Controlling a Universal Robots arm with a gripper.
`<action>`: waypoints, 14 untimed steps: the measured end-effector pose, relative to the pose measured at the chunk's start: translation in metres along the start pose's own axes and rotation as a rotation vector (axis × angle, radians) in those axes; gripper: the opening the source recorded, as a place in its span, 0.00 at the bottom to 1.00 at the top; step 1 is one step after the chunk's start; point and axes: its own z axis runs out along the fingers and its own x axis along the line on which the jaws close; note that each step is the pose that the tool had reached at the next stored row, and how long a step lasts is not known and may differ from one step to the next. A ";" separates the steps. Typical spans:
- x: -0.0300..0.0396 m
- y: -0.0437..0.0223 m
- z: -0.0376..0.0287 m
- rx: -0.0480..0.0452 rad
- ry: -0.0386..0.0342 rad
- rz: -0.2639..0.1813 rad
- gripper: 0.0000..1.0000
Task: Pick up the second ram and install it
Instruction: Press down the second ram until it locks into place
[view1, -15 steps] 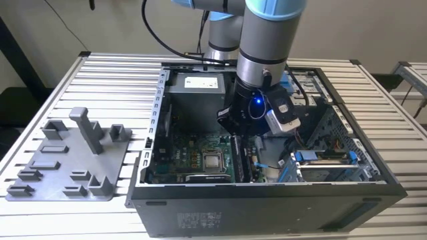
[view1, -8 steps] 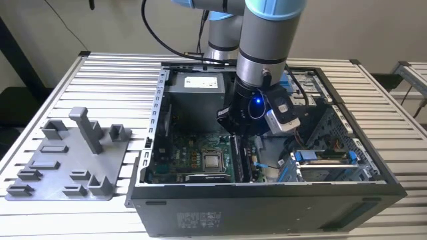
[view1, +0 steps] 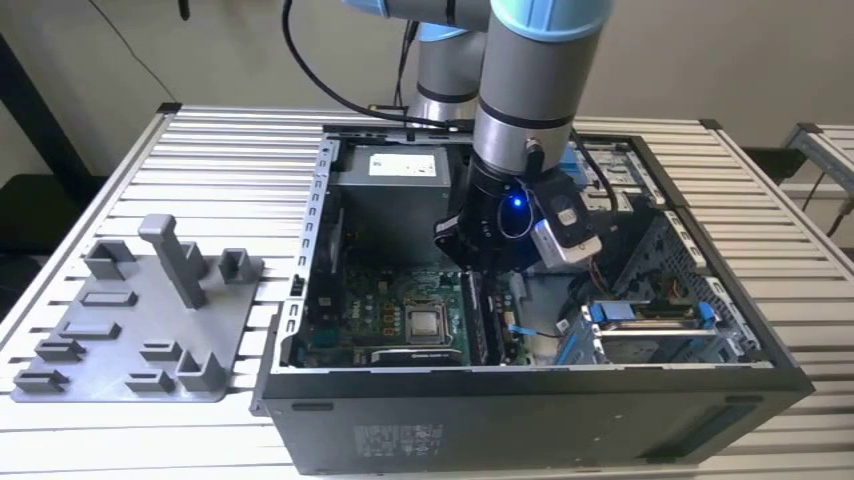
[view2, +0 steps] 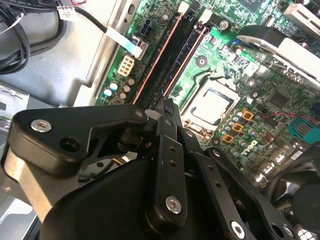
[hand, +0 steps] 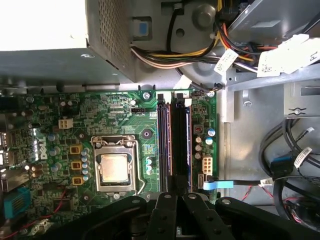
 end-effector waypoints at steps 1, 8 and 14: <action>0.0000 0.0000 0.0000 -0.0002 -0.0003 -0.010 0.11; 0.0000 0.0000 0.0000 -0.0017 -0.0033 -0.102 0.11; 0.0000 0.0000 0.0000 -0.0034 -0.0067 -0.207 0.11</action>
